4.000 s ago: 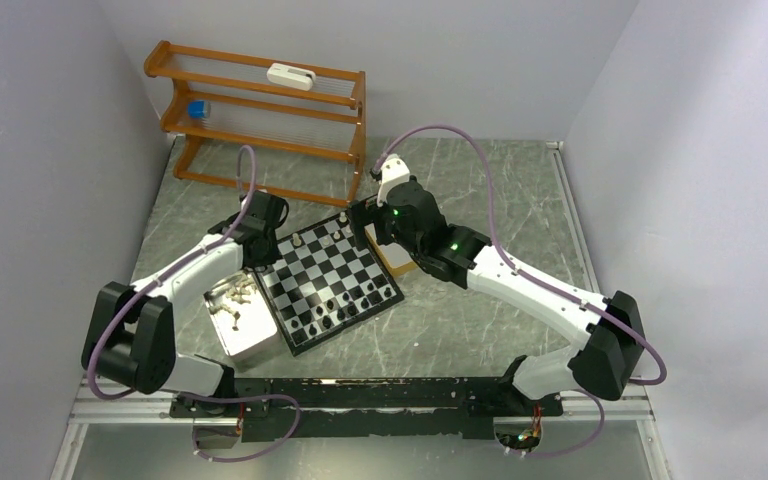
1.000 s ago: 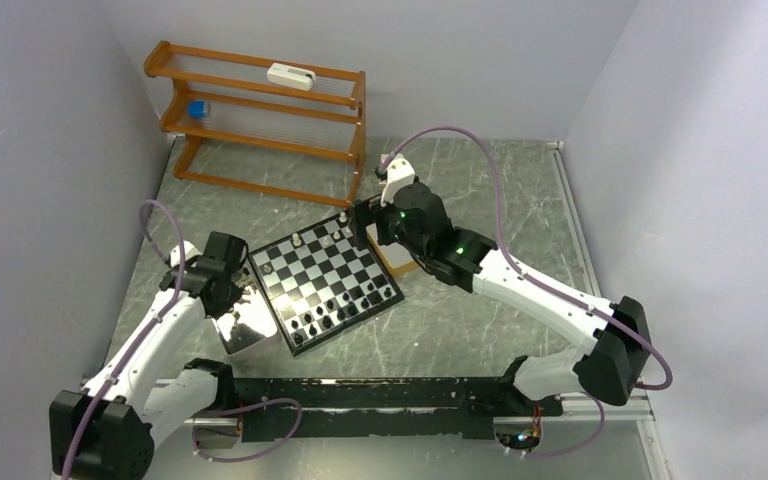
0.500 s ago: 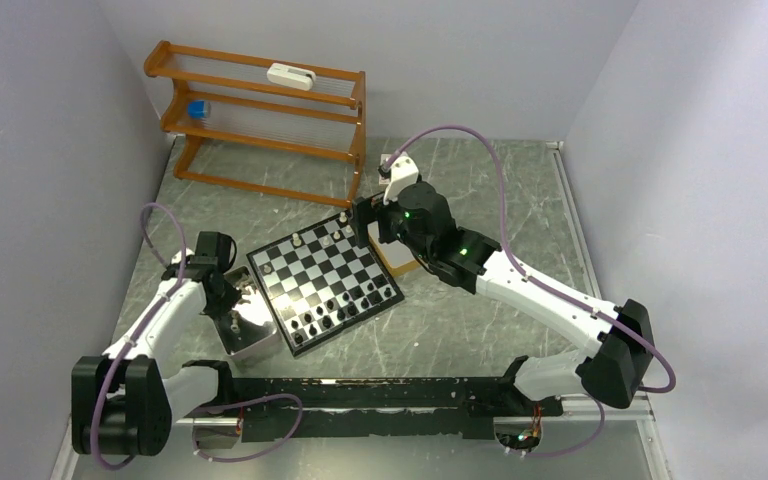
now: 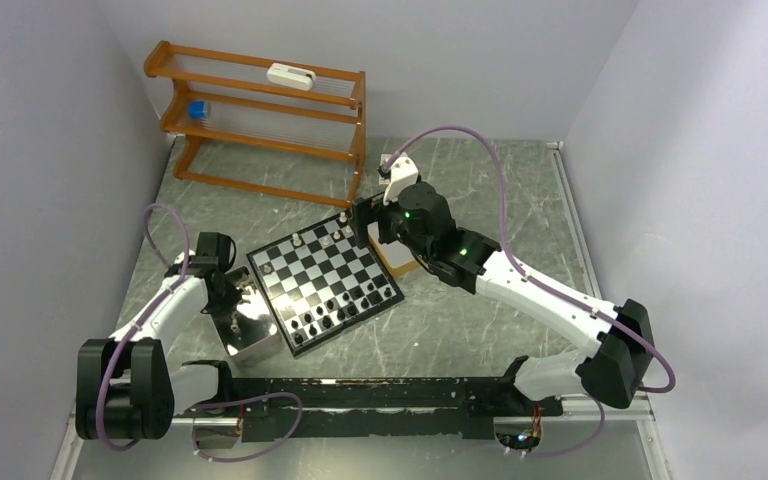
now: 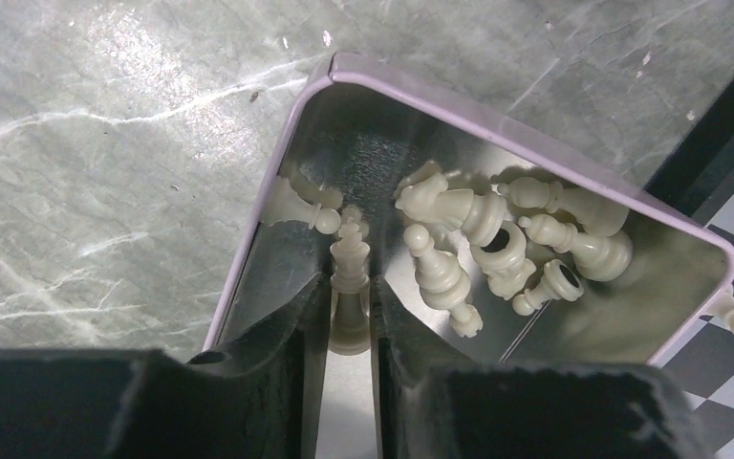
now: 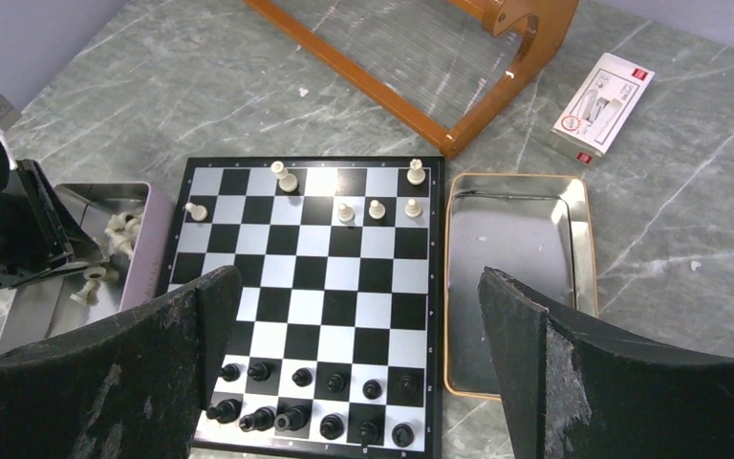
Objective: Set up the chess pieces on the board
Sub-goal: Pick up the chess piece from the storage box.
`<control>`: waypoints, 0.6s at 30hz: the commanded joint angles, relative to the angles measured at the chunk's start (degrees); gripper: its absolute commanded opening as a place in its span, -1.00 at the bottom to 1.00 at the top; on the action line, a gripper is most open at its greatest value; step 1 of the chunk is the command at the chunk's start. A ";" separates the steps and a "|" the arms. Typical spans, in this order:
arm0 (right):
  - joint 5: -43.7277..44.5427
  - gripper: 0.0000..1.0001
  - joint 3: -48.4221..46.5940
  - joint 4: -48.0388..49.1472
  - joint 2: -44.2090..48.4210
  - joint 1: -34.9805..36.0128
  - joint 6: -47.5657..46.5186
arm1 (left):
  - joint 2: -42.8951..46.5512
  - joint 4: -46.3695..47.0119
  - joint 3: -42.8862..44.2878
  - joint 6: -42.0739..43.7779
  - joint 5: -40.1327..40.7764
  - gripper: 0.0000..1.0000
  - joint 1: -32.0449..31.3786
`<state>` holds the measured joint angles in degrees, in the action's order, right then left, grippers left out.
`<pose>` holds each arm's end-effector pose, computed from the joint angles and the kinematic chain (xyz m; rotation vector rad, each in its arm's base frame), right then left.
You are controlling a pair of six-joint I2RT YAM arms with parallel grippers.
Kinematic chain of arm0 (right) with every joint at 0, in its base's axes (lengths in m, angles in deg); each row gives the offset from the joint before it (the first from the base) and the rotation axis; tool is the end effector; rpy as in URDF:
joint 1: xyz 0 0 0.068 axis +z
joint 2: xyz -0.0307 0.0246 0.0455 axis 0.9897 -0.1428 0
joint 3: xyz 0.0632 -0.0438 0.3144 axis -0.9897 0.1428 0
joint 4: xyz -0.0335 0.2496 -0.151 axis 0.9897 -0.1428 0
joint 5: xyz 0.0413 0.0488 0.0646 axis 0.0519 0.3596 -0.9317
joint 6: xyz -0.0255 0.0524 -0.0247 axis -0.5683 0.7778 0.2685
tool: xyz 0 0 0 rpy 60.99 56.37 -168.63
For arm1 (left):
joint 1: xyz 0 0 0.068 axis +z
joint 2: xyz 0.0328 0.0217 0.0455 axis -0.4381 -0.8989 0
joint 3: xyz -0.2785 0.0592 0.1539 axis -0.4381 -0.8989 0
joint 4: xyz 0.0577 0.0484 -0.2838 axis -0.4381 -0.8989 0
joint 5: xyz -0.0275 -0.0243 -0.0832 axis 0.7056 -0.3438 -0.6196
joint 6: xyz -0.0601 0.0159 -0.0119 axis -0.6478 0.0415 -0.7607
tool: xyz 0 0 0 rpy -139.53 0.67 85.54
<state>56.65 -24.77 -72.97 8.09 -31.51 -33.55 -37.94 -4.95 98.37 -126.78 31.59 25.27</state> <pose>0.2277 0.2552 0.3855 -0.4750 1.8594 0.4950 0.1945 0.0120 0.1763 -1.2628 2.4255 0.1843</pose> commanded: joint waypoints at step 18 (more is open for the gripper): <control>-0.22 1.00 -1.04 0.19 1.09 -0.34 -0.05 | -0.99 1.43 -0.91 1.61 -3.69 -0.72 0.62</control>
<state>56.06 -24.79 -73.06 7.81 -31.59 -33.57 -38.75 -3.42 98.19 -125.66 30.04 25.31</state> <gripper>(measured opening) 0.997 0.188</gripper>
